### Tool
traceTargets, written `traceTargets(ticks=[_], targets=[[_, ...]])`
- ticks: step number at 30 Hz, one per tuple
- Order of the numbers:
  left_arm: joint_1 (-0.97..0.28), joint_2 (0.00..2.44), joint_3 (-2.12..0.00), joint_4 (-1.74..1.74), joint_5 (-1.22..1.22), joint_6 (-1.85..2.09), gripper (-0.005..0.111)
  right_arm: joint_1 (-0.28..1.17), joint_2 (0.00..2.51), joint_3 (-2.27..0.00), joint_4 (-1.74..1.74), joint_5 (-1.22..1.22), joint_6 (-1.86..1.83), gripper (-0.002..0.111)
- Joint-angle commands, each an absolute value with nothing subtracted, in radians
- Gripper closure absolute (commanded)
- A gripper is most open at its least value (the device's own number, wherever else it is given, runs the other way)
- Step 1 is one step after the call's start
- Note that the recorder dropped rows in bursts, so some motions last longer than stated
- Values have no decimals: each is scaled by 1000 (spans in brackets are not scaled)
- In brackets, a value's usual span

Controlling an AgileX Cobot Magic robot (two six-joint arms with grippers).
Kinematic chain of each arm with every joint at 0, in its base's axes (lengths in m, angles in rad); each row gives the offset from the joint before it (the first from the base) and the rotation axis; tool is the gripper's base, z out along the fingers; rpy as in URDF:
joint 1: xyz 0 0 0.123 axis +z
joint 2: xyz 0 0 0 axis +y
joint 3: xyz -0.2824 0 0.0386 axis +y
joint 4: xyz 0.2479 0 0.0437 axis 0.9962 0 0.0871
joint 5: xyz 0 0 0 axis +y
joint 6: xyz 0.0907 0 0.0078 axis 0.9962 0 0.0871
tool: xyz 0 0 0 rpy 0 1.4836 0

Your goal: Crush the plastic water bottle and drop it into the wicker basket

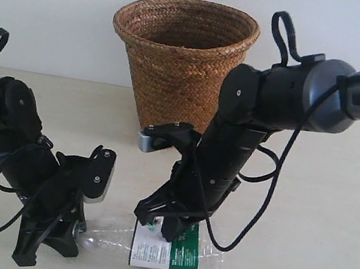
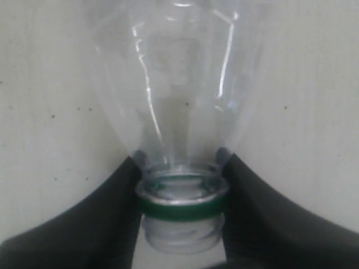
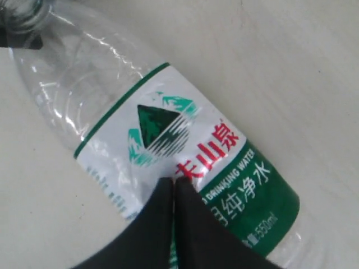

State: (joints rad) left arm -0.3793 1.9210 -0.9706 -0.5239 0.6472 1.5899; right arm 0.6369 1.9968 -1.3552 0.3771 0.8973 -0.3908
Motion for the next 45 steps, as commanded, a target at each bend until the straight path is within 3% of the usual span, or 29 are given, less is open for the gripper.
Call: traceTargets(ticks=[1,11,17,23,27,45], targets=[[-386,1922,-968,-535,655,1574,102,638,2099,-1357,358,847,-394,108],[-383,1922,-968,-535,655,1520,102,601,2360,-1575,358,1082,-341,108],[-383,1922,-968,-530,655,1521,102,599,2280,-1587,374,1154,-419,108],[-383,1922,-968,-516,655,1521,102,599,2103,-1576,633,1146,-846,108],[-383,1922,-968,-516,655,1521,102,599,2082,-1576,755,1155,-866,108],[-383,1922,-968,-516,655,1518,102,597,2236,-1576,696,1139,-831,108]])
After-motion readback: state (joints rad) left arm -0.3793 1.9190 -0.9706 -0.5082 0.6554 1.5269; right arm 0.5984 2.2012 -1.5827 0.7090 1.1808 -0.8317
